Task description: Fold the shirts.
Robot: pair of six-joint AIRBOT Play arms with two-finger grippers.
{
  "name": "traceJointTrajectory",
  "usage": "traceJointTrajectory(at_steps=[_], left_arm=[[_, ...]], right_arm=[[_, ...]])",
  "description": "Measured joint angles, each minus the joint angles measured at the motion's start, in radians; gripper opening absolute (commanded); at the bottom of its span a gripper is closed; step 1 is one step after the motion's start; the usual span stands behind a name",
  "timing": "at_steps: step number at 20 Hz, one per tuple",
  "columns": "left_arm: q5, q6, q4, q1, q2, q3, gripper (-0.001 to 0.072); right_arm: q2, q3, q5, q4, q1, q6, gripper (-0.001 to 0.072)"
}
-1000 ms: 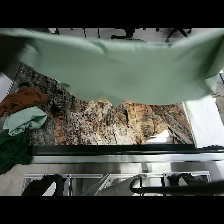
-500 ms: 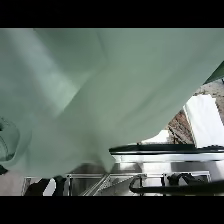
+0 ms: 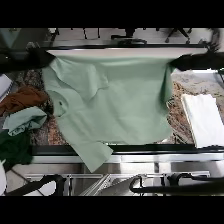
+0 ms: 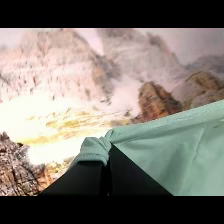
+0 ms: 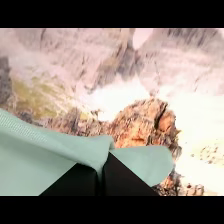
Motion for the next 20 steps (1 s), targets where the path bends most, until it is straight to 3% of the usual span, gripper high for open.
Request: traceJointTrajectory(at_steps=[2, 3, 4, 5, 6, 10, 14, 17, 20], left_arm=[[0.085, 0.014, 0.013, -0.020, -0.126, -0.029, 0.0040], [0.127, 0.020, 0.015, -0.026, -0.188, -0.033, 0.0244], [0.162, 0.022, 0.015, -0.029, -0.240, -0.027, 0.0574], [0.185, 0.026, 0.011, -0.027, -0.290, -0.007, 0.0703], [0.190, 0.025, 0.004, -0.023, -0.330, 0.017, 0.0703], [0.038, -0.019, -0.005, 0.046, -0.420, 0.164, 0.0703], [-0.277, -0.112, -0.007, 0.154, -0.442, 0.246, 0.0702], [-0.428, -0.134, -0.004, 0.195, -0.401, 0.106, 0.0702], [-0.420, -0.121, 0.042, 0.212, -0.317, -0.151, 0.0702]], right_arm=[[-0.142, -0.016, -0.063, 0.014, 0.026, -0.010, 0.0044], [-0.203, -0.021, -0.107, 0.023, 0.042, -0.012, 0.0103], [-0.251, -0.021, -0.151, 0.030, 0.056, -0.013, 0.0219], [-0.290, -0.021, -0.198, 0.035, 0.066, -0.014, 0.0365], [-0.313, -0.017, -0.234, 0.037, 0.071, -0.015, 0.0466], [-0.285, -0.006, -0.235, 0.042, 0.026, 0.021, 0.0459], [-0.146, -0.029, -0.055, 0.001, -0.117, 0.100, 0.0458], [-0.034, -0.142, 0.082, -0.024, -0.233, 0.130, 0.0459], [0.071, -0.316, 0.143, -0.037, -0.346, 0.139, 0.0460]])
